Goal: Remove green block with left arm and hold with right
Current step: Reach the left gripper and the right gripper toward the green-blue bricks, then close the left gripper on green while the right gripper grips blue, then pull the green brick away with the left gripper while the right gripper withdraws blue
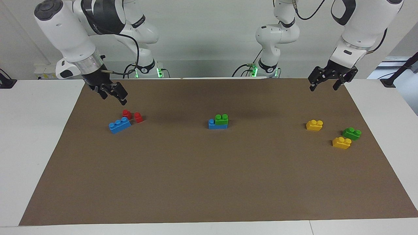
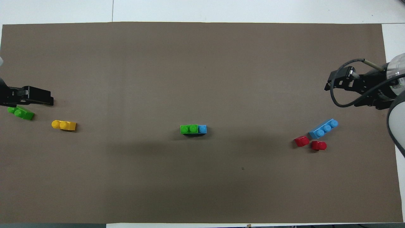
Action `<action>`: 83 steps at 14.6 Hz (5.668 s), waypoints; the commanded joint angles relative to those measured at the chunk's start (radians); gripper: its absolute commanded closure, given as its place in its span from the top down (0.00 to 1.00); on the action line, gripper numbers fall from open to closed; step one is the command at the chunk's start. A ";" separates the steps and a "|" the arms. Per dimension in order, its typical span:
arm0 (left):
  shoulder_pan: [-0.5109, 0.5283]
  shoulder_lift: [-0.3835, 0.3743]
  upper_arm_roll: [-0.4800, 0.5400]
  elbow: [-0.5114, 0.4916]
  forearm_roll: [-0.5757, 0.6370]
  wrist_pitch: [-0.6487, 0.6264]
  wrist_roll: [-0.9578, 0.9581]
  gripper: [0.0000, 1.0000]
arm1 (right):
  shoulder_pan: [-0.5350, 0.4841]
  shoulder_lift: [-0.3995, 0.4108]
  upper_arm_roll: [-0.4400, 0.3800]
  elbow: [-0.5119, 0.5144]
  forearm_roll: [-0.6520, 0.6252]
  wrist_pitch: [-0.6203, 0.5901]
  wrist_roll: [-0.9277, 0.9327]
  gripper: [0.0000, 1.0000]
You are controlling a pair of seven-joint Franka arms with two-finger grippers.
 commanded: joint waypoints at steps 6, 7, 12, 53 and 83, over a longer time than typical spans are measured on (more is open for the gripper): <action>0.003 -0.038 -0.003 -0.060 -0.019 -0.002 -0.107 1.00 | 0.083 0.050 0.006 -0.126 0.314 0.135 0.661 0.99; -0.005 -0.046 -0.005 -0.075 -0.019 -0.002 -0.161 1.00 | 0.099 0.050 0.006 -0.161 0.372 0.196 0.750 0.99; -0.080 -0.060 -0.012 -0.088 -0.022 -0.043 -0.485 1.00 | 0.211 0.104 0.006 -0.249 0.460 0.415 0.873 0.99; -0.646 0.138 -0.009 -0.427 -0.041 0.659 -2.366 1.00 | 0.551 0.362 0.006 -0.370 0.689 0.957 0.893 0.00; -0.634 0.249 -0.005 -0.371 0.104 0.776 -2.378 0.00 | 0.551 0.369 0.006 -0.347 0.719 0.971 0.893 0.00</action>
